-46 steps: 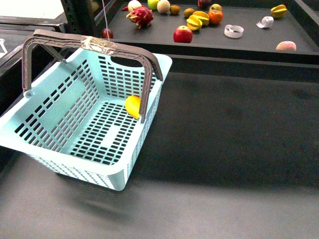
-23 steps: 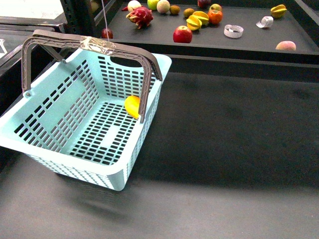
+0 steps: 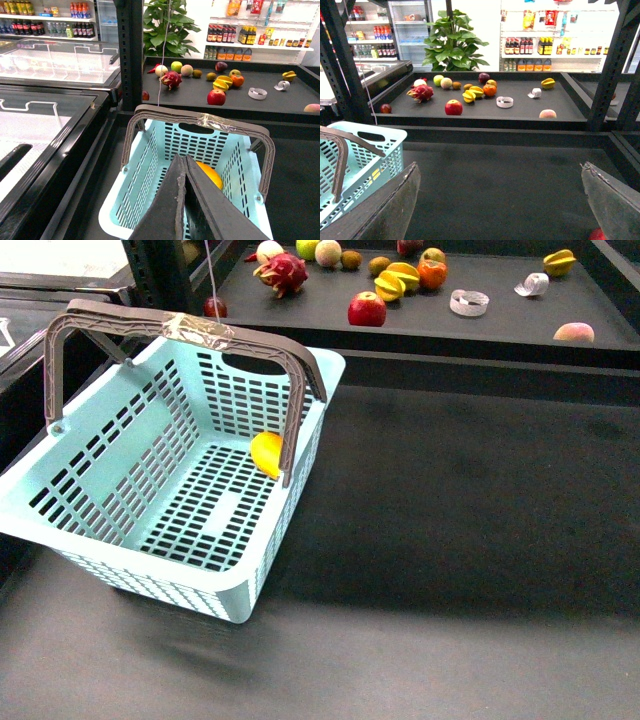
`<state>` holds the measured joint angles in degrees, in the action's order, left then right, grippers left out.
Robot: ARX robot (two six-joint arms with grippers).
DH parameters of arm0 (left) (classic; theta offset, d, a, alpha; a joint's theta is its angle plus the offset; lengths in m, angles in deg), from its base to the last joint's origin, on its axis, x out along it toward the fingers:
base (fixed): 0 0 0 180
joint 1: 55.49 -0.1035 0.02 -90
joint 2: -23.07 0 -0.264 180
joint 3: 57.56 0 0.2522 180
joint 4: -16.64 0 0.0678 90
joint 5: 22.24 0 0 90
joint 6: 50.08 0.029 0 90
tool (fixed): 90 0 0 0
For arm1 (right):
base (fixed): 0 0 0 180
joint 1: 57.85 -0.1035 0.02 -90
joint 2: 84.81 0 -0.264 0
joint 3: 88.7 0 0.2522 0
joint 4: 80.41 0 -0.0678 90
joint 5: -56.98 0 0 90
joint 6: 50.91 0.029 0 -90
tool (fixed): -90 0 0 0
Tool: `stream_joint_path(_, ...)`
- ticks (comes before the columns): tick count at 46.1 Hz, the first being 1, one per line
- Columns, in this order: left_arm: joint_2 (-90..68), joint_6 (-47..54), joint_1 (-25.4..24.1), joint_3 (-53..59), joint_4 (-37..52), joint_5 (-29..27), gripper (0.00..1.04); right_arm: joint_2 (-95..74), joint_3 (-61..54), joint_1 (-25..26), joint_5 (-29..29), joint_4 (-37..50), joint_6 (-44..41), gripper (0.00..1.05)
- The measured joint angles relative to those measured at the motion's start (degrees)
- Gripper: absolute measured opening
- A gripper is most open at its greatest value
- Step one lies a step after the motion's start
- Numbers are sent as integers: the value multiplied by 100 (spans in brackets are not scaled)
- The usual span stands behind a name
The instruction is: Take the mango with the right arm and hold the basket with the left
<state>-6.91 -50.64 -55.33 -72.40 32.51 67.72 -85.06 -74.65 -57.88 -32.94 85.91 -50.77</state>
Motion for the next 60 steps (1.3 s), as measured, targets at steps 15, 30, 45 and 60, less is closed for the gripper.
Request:
stream_joint_path(15, 973, 11, 0, 2, -922, 0, 4, 2, 0, 0, 0, 0, 0, 96)
stream_joint_path(30, 1633, 11, 0, 2, -1574, 0, 4, 2, 0, 0, 0, 0, 0, 96)
stream_joint_path(45, 2736, 11, 0, 0, -2857, 4, 4, 0, 0, 0, -2, 0, 0, 96)
stream_joint_path(60, 2970, 13, -2, 0, -2948, 2, 4, 2, 0, 0, -2, 0, 0, 96)
